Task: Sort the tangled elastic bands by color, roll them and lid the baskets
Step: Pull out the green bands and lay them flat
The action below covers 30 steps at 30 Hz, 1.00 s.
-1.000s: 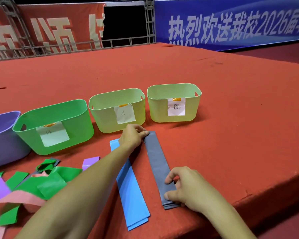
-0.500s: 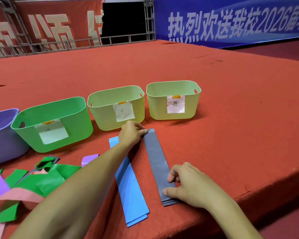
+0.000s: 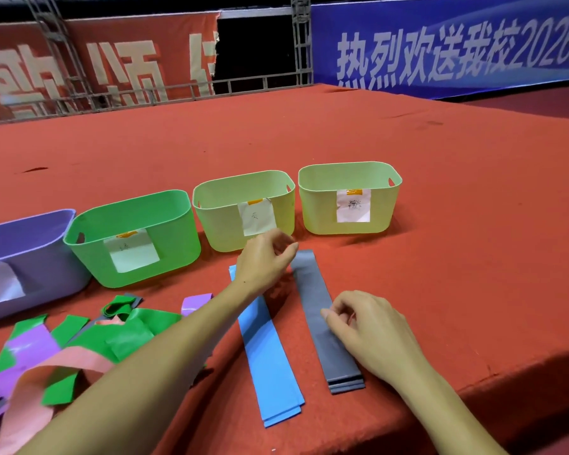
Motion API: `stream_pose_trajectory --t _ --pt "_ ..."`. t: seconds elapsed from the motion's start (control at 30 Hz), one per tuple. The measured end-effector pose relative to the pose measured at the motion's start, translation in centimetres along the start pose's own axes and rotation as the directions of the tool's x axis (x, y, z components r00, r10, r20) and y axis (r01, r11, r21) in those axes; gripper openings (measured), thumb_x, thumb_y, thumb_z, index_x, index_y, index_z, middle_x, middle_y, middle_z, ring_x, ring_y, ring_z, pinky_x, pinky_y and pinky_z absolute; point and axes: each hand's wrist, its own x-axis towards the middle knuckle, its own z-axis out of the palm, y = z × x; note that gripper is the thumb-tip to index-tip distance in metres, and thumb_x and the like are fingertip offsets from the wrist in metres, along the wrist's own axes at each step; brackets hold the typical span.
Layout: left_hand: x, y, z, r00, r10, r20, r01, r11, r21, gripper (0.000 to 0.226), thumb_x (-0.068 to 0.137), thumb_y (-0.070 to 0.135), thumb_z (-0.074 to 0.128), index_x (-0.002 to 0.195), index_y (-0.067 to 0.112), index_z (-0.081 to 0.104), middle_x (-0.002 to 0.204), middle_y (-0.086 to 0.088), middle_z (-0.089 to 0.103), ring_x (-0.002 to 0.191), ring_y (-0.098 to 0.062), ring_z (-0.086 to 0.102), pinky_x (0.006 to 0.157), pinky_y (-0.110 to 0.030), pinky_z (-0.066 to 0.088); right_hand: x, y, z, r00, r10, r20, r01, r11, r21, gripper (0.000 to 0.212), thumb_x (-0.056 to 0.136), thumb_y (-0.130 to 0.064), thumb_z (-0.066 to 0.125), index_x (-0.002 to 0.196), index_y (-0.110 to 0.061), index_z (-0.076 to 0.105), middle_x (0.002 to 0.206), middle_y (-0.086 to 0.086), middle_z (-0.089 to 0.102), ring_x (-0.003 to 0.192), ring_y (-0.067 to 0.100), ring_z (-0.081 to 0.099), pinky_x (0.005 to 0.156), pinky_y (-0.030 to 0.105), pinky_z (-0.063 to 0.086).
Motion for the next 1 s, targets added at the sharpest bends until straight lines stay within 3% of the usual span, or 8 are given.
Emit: stream_pose_trajectory --t 0.17,0.4,0.6,0.8,0.93,1.0 --pt "-4.6 -0.1 -5.3 0.992 0.127 -0.006 -0.126 0.984 -0.129 0.014 0.096 0.039 0.069 0.094 0.028 0.077 0.083 0.015 0.076 0.075 -0.009 0.072 0.073 -0.039 0.060 0.6 -2.3 1.3 0.985 -0.105 -0.140 0.137 0.962 0.235 0.010 0.095 -0.040 0.070 0.091 -0.034 0.063 0.080 -0.016 0.067 0.074 0.009 0.067 0.067 0.037 0.056" --pt "-12.0 -3.0 -14.9 0.982 0.152 -0.114 -0.158 0.987 -0.043 0.002 0.099 0.023 0.074 0.098 0.025 0.076 0.081 0.015 0.073 0.069 -0.010 0.068 0.064 -0.021 0.049 1.1 -9.1 4.7 0.955 -0.262 -0.141 0.297 0.875 0.383 0.013 0.096 -0.043 0.064 0.094 -0.031 0.065 0.082 -0.013 0.070 0.072 0.013 0.068 0.066 0.041 0.056" --pt "-17.1 -7.4 -21.0 0.982 0.060 -0.179 -0.062 0.998 -0.006 0.009 0.098 0.030 0.070 0.098 0.024 0.076 0.085 0.017 0.075 0.073 -0.010 0.069 0.069 -0.025 0.052 0.7 -16.2 7.9 0.911 -0.399 -0.104 0.399 0.790 0.466 0.012 0.095 -0.040 0.067 0.095 -0.028 0.067 0.082 -0.014 0.071 0.072 0.011 0.069 0.068 0.041 0.057" --pt "-20.7 -12.0 -26.2 0.944 -0.060 -0.324 0.069 0.998 0.015 0.012 0.097 0.033 0.067 0.093 0.025 0.075 0.088 0.015 0.076 0.076 -0.010 0.069 0.074 -0.032 0.056 0.1 -20.9 11.0 0.896 -0.441 -0.048 0.407 0.774 0.486 0.010 0.096 -0.040 0.069 0.094 -0.031 0.065 0.083 -0.019 0.072 0.075 0.008 0.070 0.070 0.039 0.058" --pt "-22.5 -15.4 -28.6 0.917 -0.134 -0.376 0.158 0.987 0.033 0.008 0.101 0.024 0.072 0.094 0.027 0.075 0.090 0.016 0.076 0.076 -0.010 0.071 0.072 -0.034 0.056 0.0 -22.9 12.3 0.888 -0.460 0.005 0.394 0.768 0.505 0.010 0.098 -0.030 0.071 0.091 -0.029 0.065 0.075 -0.016 0.074 0.073 0.005 0.072 0.071 0.026 0.053" --pt "-23.3 -16.9 -29.1 0.900 -0.168 -0.402 0.199 0.979 0.036 0.008 0.101 0.025 0.072 0.095 0.029 0.075 0.092 0.016 0.077 0.077 -0.011 0.071 0.070 -0.036 0.056 0.0 -23.7 13.0 0.883 -0.468 0.042 0.377 0.758 0.532 0.010 0.099 -0.029 0.070 0.091 -0.028 0.064 0.072 -0.013 0.074 0.071 0.007 0.073 0.073 0.031 0.056"
